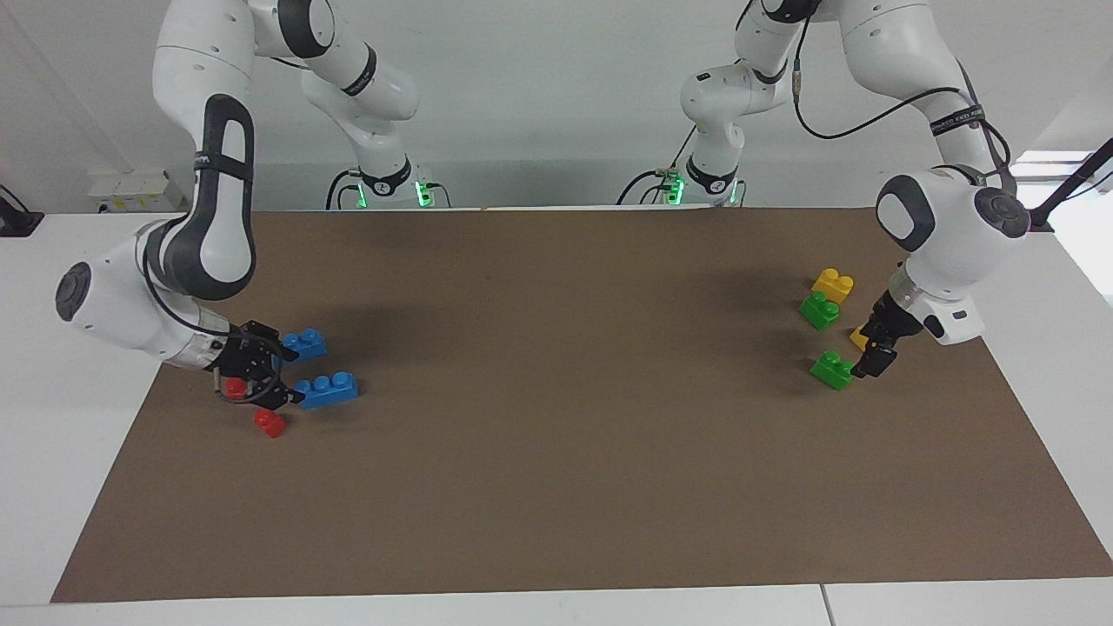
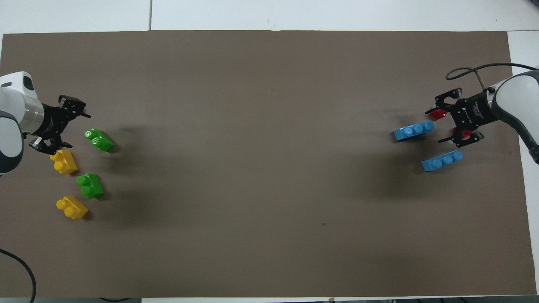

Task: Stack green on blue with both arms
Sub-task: 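Grasp the green brick with the left gripper while the right gripper grasps the blue brick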

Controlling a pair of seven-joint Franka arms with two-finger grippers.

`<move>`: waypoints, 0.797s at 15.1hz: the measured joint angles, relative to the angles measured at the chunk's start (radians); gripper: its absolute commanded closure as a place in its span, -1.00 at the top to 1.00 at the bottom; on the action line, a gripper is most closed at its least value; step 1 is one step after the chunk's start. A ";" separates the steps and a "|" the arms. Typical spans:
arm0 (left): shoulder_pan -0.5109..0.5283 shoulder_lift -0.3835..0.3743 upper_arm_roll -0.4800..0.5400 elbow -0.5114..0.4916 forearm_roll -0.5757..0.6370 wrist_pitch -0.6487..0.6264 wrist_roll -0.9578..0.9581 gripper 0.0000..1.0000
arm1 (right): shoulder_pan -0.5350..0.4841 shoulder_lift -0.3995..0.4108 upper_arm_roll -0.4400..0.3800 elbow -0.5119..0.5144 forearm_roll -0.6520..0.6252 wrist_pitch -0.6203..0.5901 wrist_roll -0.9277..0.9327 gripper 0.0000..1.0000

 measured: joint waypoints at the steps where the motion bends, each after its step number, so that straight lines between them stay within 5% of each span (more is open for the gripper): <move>1: 0.000 0.011 -0.001 0.000 0.010 0.010 0.002 1.00 | 0.000 0.005 0.000 0.000 0.000 0.005 -0.003 0.88; 12: 0.001 0.099 -0.005 0.000 0.030 0.119 0.042 1.00 | 0.003 0.042 0.001 -0.015 0.000 0.086 -0.040 0.87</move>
